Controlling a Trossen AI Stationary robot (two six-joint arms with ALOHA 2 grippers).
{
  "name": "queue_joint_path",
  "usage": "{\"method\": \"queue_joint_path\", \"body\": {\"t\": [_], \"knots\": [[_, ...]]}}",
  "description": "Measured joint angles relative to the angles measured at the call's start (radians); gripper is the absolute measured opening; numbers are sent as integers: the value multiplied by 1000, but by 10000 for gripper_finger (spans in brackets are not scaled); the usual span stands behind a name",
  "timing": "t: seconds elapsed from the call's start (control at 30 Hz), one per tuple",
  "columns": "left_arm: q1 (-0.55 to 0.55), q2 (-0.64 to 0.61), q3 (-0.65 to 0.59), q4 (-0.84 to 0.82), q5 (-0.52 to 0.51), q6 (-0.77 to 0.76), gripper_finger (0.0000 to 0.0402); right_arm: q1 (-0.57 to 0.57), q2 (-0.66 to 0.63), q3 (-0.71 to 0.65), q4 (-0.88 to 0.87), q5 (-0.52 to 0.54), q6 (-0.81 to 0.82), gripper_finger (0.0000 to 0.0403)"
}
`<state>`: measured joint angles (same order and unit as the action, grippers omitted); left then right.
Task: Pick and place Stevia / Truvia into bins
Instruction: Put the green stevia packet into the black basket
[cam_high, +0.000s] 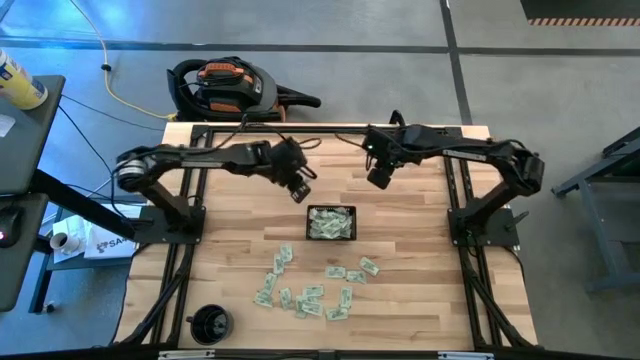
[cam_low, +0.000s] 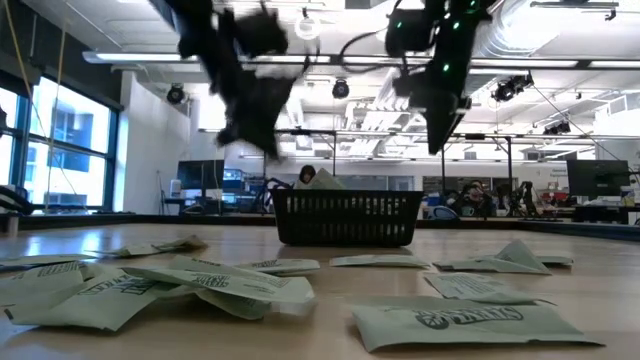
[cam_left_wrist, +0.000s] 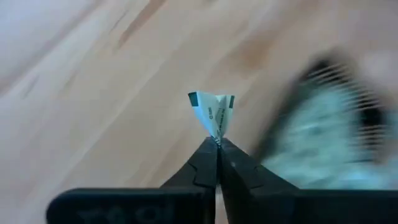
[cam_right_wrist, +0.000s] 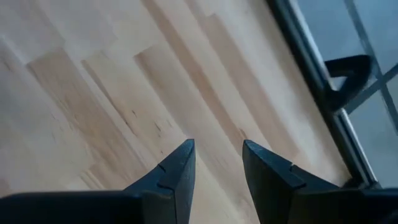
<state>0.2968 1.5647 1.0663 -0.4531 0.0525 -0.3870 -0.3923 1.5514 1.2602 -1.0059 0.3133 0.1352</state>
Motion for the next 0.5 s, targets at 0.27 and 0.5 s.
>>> {"method": "queue_joint_path", "body": {"t": [0.27,0.5], "knots": [[-154,37,129,100,53,72,24,31,-152,0,-71,29,131,126],[-239,227,127,164,75,-19,131,147,-176,0,-156,-78,205,126]]}}
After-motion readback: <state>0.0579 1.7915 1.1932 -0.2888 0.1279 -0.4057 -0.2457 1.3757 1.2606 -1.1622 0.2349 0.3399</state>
